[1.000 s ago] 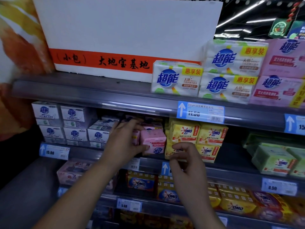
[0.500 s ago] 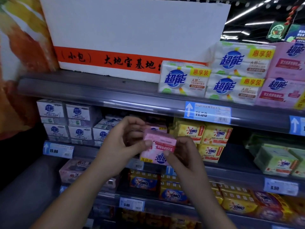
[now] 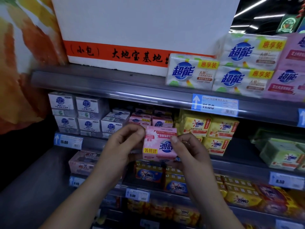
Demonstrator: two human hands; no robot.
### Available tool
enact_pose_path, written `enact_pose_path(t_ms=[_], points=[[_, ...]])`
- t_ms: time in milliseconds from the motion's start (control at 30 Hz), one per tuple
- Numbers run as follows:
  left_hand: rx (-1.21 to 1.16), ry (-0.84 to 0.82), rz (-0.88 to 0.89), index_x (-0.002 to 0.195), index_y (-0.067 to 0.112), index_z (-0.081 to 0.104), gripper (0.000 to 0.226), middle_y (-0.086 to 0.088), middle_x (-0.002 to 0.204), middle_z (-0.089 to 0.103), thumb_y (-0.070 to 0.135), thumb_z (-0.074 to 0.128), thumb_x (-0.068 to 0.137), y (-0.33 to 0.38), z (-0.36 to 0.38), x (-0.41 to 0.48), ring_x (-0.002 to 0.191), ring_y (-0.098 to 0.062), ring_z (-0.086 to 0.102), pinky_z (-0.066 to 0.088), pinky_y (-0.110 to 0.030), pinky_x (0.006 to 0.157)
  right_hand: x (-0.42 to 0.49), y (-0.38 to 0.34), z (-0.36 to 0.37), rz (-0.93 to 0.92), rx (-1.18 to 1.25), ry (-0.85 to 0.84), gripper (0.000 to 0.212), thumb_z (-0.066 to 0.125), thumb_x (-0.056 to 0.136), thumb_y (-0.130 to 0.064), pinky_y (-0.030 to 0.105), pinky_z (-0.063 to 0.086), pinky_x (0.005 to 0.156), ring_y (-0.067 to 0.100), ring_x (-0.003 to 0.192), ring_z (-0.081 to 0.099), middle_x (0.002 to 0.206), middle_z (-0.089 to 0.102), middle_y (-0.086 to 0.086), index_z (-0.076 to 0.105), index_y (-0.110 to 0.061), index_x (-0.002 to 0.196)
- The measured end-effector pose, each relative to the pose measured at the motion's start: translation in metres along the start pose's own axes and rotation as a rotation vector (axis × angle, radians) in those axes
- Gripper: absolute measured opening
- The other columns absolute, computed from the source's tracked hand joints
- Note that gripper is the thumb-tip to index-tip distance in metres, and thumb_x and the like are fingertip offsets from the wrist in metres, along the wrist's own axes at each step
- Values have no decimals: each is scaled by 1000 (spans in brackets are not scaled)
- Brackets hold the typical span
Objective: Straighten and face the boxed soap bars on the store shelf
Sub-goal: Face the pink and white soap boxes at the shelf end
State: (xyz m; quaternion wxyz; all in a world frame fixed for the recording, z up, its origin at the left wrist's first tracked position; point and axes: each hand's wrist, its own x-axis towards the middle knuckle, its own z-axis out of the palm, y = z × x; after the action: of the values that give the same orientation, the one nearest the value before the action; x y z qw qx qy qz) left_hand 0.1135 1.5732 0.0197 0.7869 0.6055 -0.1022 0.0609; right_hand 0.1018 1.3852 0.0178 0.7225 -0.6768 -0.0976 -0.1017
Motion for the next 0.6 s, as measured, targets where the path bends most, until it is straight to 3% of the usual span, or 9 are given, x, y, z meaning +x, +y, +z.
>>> enact_pose_path(t_ms=[100, 167, 300, 433, 533, 600], points=[[84, -27, -38, 103, 28, 70, 38, -9, 114, 72, 40, 86, 71, 0, 0, -4, 101, -32, 75, 63, -41, 76, -1, -1, 0, 24, 20, 10, 46, 73, 76, -65, 25, 61, 66, 14, 85, 76, 91, 78, -1, 66, -21, 84], [92, -26, 8, 107, 30, 68, 41, -2, 113, 74, 40, 84, 71, 2, 0, -6, 101, -29, 76, 63, -39, 74, -1, -1, -3, 54, 76, -31, 36, 73, 85, -59, 28, 62, 71, 18, 94, 76, 100, 79, 1, 66, -23, 87], [120, -13, 44, 115, 33, 67, 45, 2, 114, 75, 40, 83, 73, 5, 2, -10, 101, -25, 77, 64, -40, 74, -3, 0, -6, 63, 62, -136, 28, 77, 79, -40, 33, 62, 85, 19, 108, 74, 115, 77, -2, 71, -31, 106], [75, -53, -81, 98, 24, 64, 40, -6, 105, 76, 43, 87, 72, 6, 5, -14, 86, -28, 79, 63, -36, 72, 0, 0, -1, 77, 168, -60, 29, 73, 86, -22, 39, 61, 90, 24, 109, 74, 115, 78, 4, 76, -26, 115], [22, -56, -147, 100, 9, 55, 51, -15, 106, 77, 37, 82, 68, 3, 2, -17, 89, -34, 79, 63, -33, 72, 5, -5, 2, 61, 190, -11, 24, 71, 95, -15, 34, 62, 84, 24, 105, 76, 112, 80, 7, 74, -23, 117], [29, -67, -152, 109, 16, 61, 52, -16, 109, 76, 32, 86, 66, 1, 2, -18, 92, -36, 78, 64, -34, 75, 6, -9, 5, 72, 207, 11, 22, 72, 93, -13, 28, 62, 76, 24, 96, 79, 106, 81, 10, 70, -17, 115]])
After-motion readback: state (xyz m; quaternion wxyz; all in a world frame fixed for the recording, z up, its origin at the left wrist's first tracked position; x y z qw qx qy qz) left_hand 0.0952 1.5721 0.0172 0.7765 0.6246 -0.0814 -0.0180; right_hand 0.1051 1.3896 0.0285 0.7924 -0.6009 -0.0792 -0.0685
